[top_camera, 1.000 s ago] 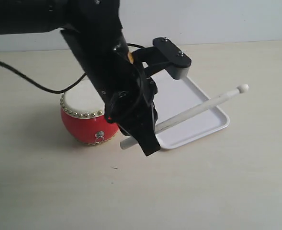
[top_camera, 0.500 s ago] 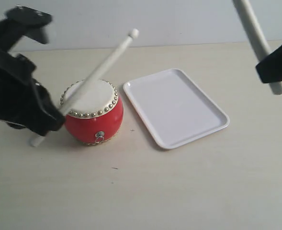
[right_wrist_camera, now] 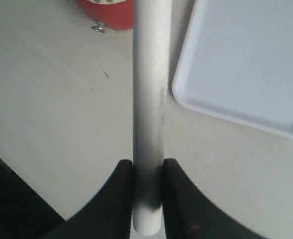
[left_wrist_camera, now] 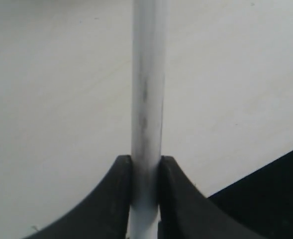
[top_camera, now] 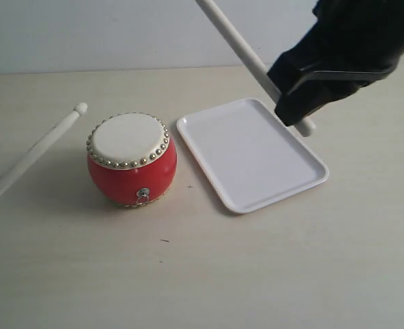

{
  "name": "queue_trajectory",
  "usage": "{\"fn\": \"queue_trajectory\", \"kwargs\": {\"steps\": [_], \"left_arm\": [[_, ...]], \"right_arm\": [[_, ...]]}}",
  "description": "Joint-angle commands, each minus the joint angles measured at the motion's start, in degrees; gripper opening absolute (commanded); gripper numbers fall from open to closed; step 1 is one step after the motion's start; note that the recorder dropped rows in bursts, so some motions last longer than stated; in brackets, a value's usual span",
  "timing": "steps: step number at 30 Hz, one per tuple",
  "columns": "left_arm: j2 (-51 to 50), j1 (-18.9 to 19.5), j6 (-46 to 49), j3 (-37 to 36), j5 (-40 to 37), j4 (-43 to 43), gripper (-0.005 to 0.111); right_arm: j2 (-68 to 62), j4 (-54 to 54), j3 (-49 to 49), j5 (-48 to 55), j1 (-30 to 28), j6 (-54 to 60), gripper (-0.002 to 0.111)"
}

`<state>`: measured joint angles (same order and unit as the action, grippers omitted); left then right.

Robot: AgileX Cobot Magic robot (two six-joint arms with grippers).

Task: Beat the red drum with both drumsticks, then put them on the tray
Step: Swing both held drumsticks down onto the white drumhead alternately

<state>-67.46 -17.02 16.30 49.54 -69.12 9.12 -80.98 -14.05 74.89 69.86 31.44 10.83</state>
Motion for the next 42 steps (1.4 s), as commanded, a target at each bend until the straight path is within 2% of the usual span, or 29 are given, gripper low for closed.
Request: {"fn": "queue_trajectory", "kwargs": {"steps": [1, 3, 8, 12, 18, 22, 26, 35, 42], "left_arm": [[3.38, 1.03, -0.52, -6.59, 9.73, 3.18, 0.0], [6.02, 1.03, -0.52, -11.64, 18.62, 6.56, 0.0], [6.99, 1.03, -0.52, -15.19, 20.99, 5.39, 0.0], [6.88, 1.03, -3.36, -15.45, 27.47, 3.04, 0.0], [3.04, 1.03, -3.05, -15.45, 25.28, 2.21, 0.0], [3.04, 1.03, -3.05, -15.45, 25.29, 2.46, 0.0], [3.04, 1.03, -3.05, -15.45, 25.29, 2.7, 0.0], [3.04, 1.03, -2.5, -15.45, 25.17, 2.7, 0.0], [3.04, 1.03, -1.01, -15.35, 25.03, 4.17, 0.0]], "right_arm": [[-4.02, 1.44, 1.35, 0.1, 4.65, -2.13, 0.0], [-6.65, -1.11, 1.35, 0.1, 5.88, -2.13, 0.0], [-9.31, -4.88, 1.35, 0.1, 5.88, -3.64, 0.0], [-9.76, -6.0, -2.65, 0.1, 5.88, -4.77, 0.0], [-14.9, -7.46, -2.53, 0.1, 9.93, -6.02, 0.0], [-14.23, -6.61, -1.32, 0.1, 9.91, -6.48, 0.0], [-13.18, -6.01, 4.0, 0.1, 9.91, -7.51, 0.0], [-21.92, -4.54, -2.26, 0.1, 9.91, -8.52, 0.0], [-17.92, -5.3, 5.07, 0.1, 9.91, -8.52, 0.0]]}}
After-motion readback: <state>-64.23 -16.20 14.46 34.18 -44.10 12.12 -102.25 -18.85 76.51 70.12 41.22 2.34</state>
